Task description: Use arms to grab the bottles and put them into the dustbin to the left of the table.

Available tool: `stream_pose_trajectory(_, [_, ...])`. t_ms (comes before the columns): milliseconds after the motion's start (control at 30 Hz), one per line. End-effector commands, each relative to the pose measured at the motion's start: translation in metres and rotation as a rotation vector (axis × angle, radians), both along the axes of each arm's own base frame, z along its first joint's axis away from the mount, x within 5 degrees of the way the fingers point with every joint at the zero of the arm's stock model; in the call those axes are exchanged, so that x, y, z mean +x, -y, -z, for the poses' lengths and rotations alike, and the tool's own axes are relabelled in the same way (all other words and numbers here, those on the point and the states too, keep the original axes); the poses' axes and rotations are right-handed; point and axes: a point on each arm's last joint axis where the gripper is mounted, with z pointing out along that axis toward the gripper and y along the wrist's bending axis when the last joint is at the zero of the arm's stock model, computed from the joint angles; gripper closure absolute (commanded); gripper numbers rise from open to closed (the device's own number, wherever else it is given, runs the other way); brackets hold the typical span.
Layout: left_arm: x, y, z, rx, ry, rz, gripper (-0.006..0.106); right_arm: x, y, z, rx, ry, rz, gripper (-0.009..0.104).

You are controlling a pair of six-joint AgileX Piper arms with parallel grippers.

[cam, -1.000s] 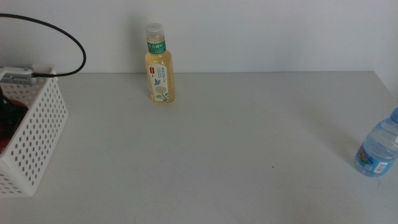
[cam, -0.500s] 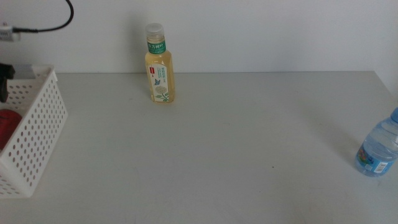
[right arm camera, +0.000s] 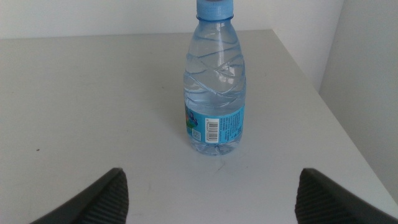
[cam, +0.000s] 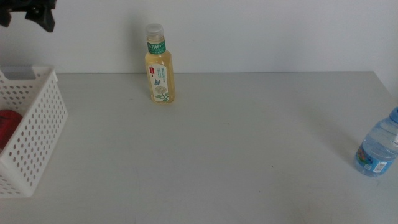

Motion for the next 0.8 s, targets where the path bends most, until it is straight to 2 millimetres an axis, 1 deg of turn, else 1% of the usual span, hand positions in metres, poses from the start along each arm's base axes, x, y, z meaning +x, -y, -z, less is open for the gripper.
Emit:
stream_pose_trajectory(0, [-0.030, 0.021, -0.039, -0.015, 0.120, 0.038, 0.022, -0.001, 0.001, -0.016, -0.034, 0.121, 0.005, 0.020])
stream_pose_trajectory(100, [-0.047, 0.043, -0.052, -0.003, 0.170, 0.067, 0.022, -0.001, 0.001, -0.016, -0.034, 0.121, 0.005, 0.020])
stream_pose_trajectory(167, [-0.061, 0.056, -0.057, 0.028, 0.208, 0.084, 0.022, -0.001, 0.001, -0.016, -0.034, 0.121, 0.005, 0.020])
stream_pose_trajectory(267, [-0.086, 0.069, -0.060, 0.030, 0.305, 0.111, 0.022, -0.001, 0.001, -0.016, -0.034, 0.121, 0.005, 0.020])
stream_pose_trajectory(333, [-0.104, 0.076, -0.056, 0.000, 0.385, 0.153, 0.022, -0.001, 0.001, -0.016, -0.034, 0.121, 0.005, 0.020])
stream_pose_trajectory(433, [-0.125, 0.084, -0.041, -0.043, 0.502, 0.245, 0.022, -0.001, 0.001, -0.016, -0.034, 0.121, 0.005, 0.020])
stream_pose_trajectory(567, [-0.150, 0.084, -0.014, -0.113, 0.607, 0.320, 0.022, -0.001, 0.001, -0.016, -0.034, 0.121, 0.005, 0.020])
stream_pose_trajectory(633, [-0.160, 0.083, 0.005, -0.154, 0.634, 0.339, 0.022, -0.001, 0.001, -0.016, -0.034, 0.121, 0.005, 0.020])
stream_pose_trajectory(767, [-0.173, 0.082, 0.044, -0.187, 0.678, 0.377, 0.022, -0.001, 0.001, -0.016, -0.034, 0.121, 0.005, 0.020])
